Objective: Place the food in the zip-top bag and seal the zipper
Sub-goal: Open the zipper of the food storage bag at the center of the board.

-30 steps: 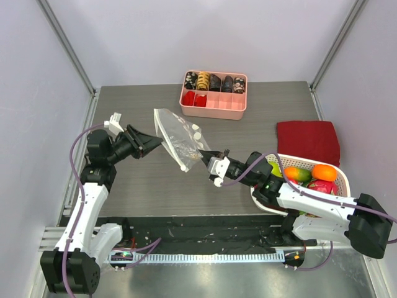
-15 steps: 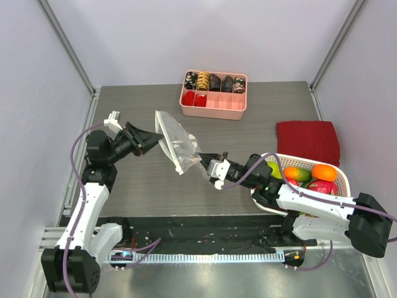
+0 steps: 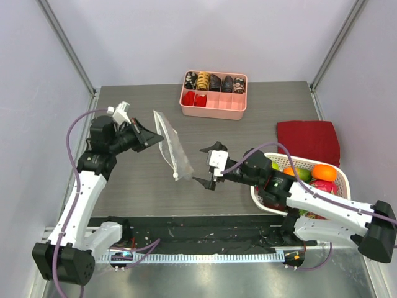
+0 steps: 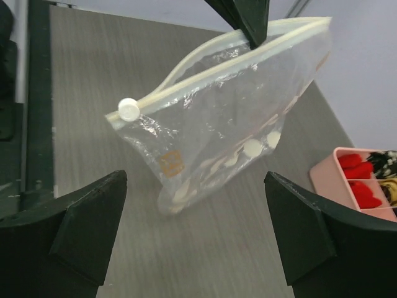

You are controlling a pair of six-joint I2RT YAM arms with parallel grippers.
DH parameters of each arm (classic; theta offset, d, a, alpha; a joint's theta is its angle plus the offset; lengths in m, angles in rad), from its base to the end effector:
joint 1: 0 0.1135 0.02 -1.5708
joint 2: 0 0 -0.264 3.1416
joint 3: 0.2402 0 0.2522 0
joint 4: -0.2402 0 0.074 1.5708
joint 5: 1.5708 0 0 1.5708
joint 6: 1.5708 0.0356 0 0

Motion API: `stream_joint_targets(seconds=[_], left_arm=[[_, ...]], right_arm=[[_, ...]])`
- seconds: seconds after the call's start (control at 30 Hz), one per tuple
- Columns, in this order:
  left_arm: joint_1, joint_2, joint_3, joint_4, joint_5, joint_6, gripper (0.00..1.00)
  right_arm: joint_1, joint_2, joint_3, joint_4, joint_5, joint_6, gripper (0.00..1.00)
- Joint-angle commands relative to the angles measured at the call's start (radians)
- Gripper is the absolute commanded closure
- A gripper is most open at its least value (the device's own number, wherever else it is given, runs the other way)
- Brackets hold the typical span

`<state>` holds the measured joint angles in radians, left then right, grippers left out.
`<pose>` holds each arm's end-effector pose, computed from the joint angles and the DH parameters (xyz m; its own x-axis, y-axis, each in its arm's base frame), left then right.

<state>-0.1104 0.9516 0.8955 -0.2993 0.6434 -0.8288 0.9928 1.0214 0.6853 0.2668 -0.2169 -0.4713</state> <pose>0.2072 -0.0445 0.3390 -0.7107 -0.5146 -0.4797 0.1824 0.5237 -0.8321 0.1256 0.2066 0.3070 0.3909 -0.2123 -0.8956 -0.8504 0.2888 -0.4397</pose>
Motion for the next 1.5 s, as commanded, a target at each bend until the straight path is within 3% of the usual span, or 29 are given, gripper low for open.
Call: stream_joint_targets(seconds=[0.0,0.07,0.1,0.2,0.27,0.3,0.47,0.6,0.77,1.03,1.23,1.37,1.47], left_arm=[[-0.072,0.076,0.138,-0.265,-0.178,0.290,1.00],[-0.126,0.120,0.177,-0.323,-0.256,0.371,1.00],[-0.203,0.139,0.212,-0.336,-0.328,0.397,1.00],[-0.329,0.200,0.259,-0.360,-0.450,0.451,1.00],[-0.362,0.267,0.272,-0.356,-0.465,0.416,1.00],[-0.383,0.295,0.292,-0.354,-0.459,0.399,1.00],[-0.394,0.446,0.338,-0.311,-0.366,0.222,1.00],[-0.402,0.501,0.355,-0.229,-0.330,0.136,1.00],[-0.448,0.518,0.399,-0.212,-0.395,0.083,1.00],[-0.546,0.518,0.476,-0.212,-0.499,0.083,1.00],[-0.555,0.520,0.505,-0.265,-0.540,0.079,1.00],[-0.532,0.483,0.516,-0.326,-0.603,0.143,1.00],[-0.483,0.447,0.516,-0.379,-0.626,0.206,1.00]], right_arm=[[0.004,-0.069,0.154,-0.346,-0.084,0.219,0.03],[0.003,-0.063,0.206,-0.365,-0.070,0.288,0.06],[0.004,-0.034,0.226,-0.357,-0.043,0.380,0.07],[-0.008,0.037,0.304,-0.345,0.157,0.570,0.12],[-0.060,0.107,0.353,-0.365,0.198,0.667,0.16],[-0.089,0.120,0.358,-0.367,0.185,0.789,0.17],[-0.275,0.195,0.369,-0.391,0.122,1.023,0.22],[-0.330,0.209,0.362,-0.452,0.134,1.122,0.24],[-0.341,0.201,0.361,-0.457,0.111,1.212,0.24],[-0.339,0.232,0.372,-0.460,0.141,1.206,0.26],[-0.339,0.249,0.361,-0.535,0.306,1.077,0.55],[-0.345,0.235,0.355,-0.578,0.304,1.010,0.73],[-0.361,0.226,0.341,-0.604,0.304,0.916,0.99]])
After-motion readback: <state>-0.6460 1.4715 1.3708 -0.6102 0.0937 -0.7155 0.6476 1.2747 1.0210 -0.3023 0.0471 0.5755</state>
